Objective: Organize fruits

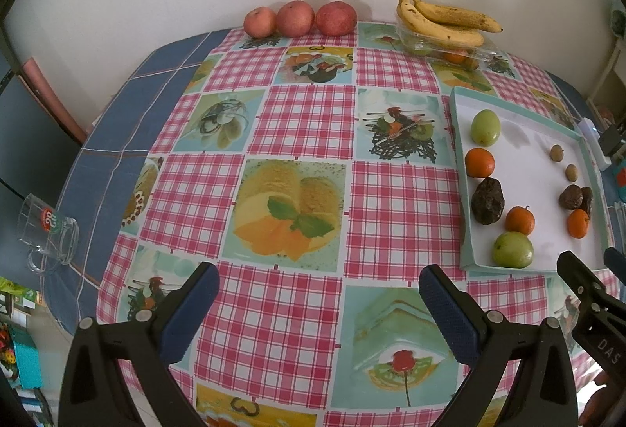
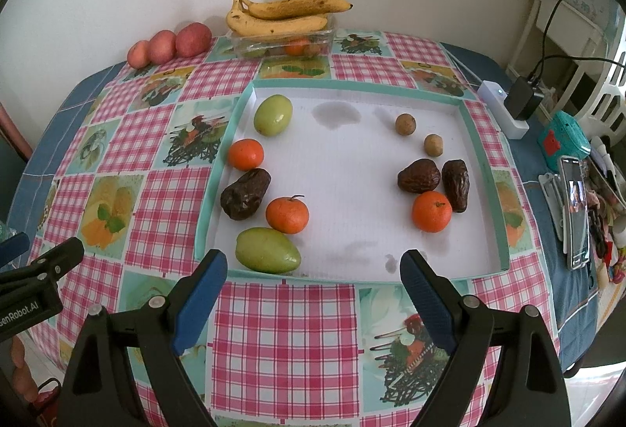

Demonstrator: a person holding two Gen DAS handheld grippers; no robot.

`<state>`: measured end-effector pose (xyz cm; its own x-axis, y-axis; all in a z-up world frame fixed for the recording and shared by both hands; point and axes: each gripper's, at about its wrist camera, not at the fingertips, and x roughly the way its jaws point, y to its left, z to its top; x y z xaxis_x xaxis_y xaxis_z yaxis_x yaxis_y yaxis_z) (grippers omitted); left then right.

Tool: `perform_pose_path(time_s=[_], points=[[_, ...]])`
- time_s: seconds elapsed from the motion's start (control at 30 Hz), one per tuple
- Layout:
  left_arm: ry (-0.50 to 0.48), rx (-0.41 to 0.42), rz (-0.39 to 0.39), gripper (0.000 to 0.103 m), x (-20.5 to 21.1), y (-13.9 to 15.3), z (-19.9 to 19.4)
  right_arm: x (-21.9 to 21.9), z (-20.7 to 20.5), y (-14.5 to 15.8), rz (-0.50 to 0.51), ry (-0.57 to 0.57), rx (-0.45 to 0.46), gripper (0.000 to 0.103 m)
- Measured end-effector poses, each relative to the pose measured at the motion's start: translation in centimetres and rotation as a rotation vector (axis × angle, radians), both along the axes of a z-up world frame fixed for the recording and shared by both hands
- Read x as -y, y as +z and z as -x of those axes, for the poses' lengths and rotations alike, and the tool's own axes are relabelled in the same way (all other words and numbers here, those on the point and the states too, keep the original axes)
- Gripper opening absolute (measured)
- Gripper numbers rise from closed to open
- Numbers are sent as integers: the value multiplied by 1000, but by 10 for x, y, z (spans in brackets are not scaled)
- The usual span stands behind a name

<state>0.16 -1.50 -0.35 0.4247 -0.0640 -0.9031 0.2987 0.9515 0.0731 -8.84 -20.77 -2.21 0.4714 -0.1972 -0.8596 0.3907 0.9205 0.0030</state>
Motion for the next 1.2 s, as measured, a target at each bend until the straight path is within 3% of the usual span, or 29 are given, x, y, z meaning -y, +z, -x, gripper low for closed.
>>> perform_pose_path(time_s=[1.2], points=[[12, -8, -14, 103, -3, -2, -1, 1, -3, -2, 3, 21, -15, 91]])
